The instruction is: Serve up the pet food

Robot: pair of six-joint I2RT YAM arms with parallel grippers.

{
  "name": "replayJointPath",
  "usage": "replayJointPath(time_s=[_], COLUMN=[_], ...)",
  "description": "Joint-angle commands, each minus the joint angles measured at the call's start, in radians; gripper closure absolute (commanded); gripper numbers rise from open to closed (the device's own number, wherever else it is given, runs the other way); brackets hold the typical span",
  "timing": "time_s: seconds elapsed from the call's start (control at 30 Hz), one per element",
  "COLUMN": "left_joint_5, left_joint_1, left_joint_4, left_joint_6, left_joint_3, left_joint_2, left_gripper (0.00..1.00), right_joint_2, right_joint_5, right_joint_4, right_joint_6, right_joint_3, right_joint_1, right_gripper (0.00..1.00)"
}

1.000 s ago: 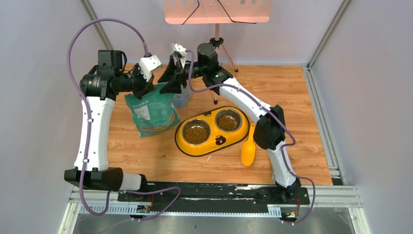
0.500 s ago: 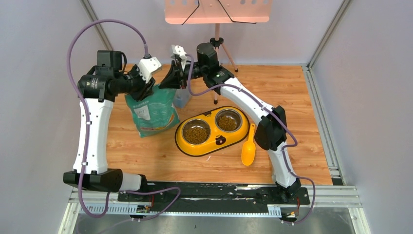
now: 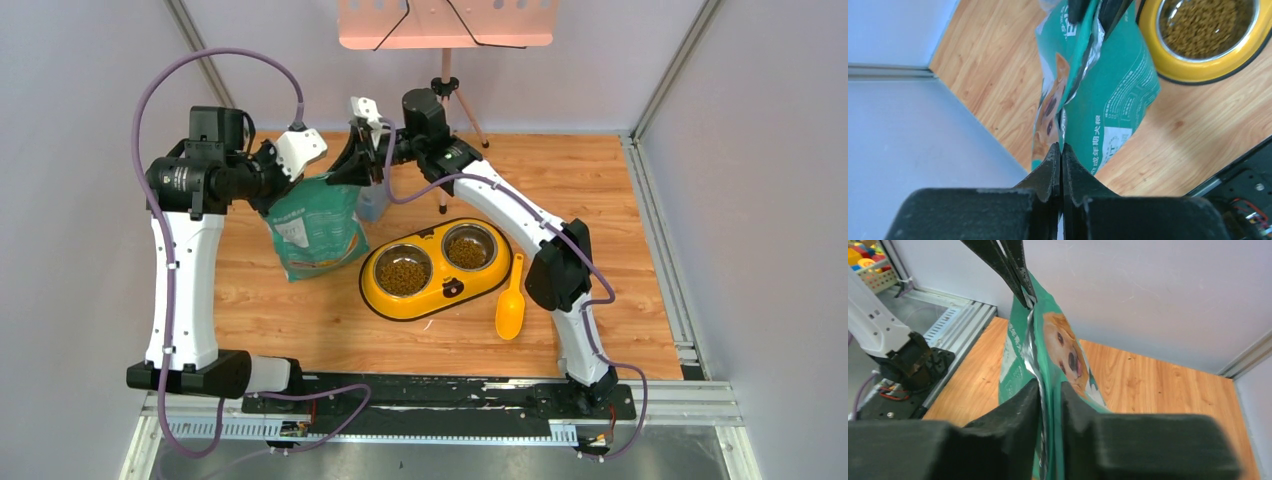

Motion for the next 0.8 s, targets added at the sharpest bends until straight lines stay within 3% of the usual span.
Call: replayJointPath(time_s=[0.0,0.03,0.1,0.5,0.6,0.67,0.77], left_joint_5=[-0.082,-0.067,-0.046,-0.006,-0.01,-0.019,-0.022], left_joint_1=[0.009,0.009,0.008,0.008,0.008,0.009,0.008], left_joint_4=[-0.06,-0.061,-0.058,-0.028,-0.02,-0.019,-0.005], left_joint_6=[0.048,0.049,0.047,0.012,0.009,0.014,0.015], left_joint_3=[0.037,0.047,0.051,0.035,0.033,0.029,0.017], left_joint_2=[-0.015,-0.018,-0.022,-0.021,-0.02,-0.019,-0.02], left_gripper=[1.0,1.0,1.0,1.0,1.0,1.0,1.0], right_joint_2=[-0.069,-0.062,-0.041,0.015,0.006,-0.004,-0.016], right_joint_5=[0.013,-0.01,-0.083,-0.175,-0.189,-0.183,-0.172], right_joint_4=[0.048,0.07,0.085,0.304,0.309,0.32,0.365], right_joint_6=[0.086,0.134,0.19,0.4,0.401,0.405,0.443], right_joint_3=[-0.007,-0.019,-0.025,-0.103,-0.114,-0.122,-0.126], right_joint_1=[-0.048,-0.058,-0.073,-0.075,-0.076,-0.079,-0.087], right_gripper=[0.5,0.37,0.31,0.36,0.48,0.66,0.83])
